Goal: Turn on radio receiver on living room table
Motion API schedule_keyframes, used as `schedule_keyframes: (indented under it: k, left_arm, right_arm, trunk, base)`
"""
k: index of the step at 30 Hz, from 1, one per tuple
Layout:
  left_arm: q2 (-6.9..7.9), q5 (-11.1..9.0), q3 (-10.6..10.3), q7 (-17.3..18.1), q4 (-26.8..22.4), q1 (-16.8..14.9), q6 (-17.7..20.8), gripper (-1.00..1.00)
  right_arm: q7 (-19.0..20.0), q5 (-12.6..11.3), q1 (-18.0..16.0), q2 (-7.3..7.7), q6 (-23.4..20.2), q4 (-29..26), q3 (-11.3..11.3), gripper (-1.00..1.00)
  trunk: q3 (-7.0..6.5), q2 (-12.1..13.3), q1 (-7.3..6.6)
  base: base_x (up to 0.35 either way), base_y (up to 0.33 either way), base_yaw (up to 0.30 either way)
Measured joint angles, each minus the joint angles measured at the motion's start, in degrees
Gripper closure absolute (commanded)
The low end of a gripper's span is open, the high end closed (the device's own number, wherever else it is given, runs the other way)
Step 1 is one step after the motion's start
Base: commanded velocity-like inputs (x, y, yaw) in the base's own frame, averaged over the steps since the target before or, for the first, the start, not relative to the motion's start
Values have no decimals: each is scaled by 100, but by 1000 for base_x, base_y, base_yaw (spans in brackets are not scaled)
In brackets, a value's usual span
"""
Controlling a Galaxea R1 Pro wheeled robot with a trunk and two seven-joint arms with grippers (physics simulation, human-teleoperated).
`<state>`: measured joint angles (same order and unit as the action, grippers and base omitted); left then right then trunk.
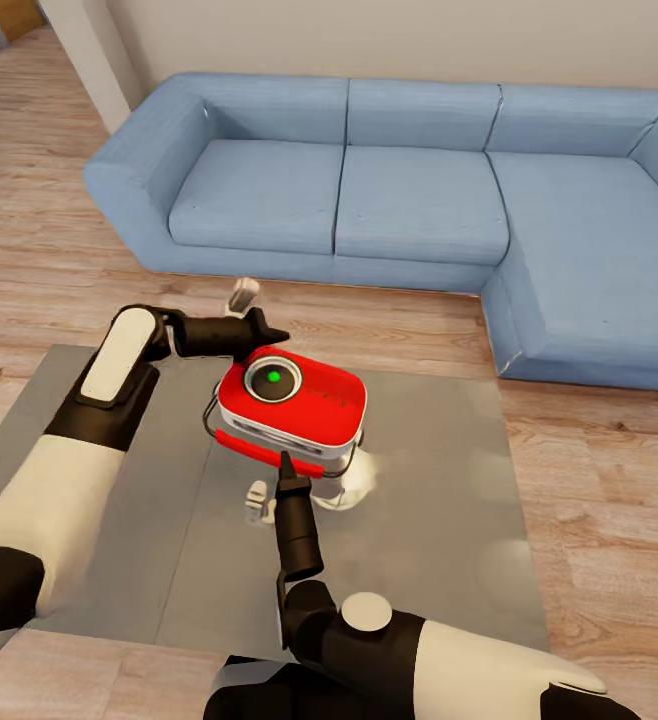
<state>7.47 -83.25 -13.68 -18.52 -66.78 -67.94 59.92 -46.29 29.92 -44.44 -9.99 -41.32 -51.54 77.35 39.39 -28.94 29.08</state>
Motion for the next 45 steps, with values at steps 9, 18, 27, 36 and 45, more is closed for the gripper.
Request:
schedule_keyframes:
  k: [9,18,27,36,45]
  left_arm:
    - [774,-1146,181,-18,-843,0,-49,100]
    - [870,-1191,182,-22,-846,0,-50,100]
    - [1856,-1183,173,-191,-328,1,-22,100]
    - [1994,-1109,131,-152,628,1,-23,100]
    - [1979,-1086,-465,-161,1174,1,-86,100]
  right_arm:
    - [25,21,1,0,-12,-1,-3,100]
    - [30,12,1,0,-1,2,-36,100]
    - [2428,-535,4,1,-167,-1025,-2836,100]
    - [4771,-446,-638,0,-1461,-2346,-4707,100]
    - [7801,-1022,-2310,378,-1868,-1521,-5431,100]
  trunk:
    - [0,0,0]
    - [0,0,0]
    - [0,0,0]
    - [-1,-1,0]
    - [0,0,0]
  base:
    - [0,0,0]
    - [0,0,0]
    - [0,0,0]
    - [0,0,0]
    - [0,0,0]
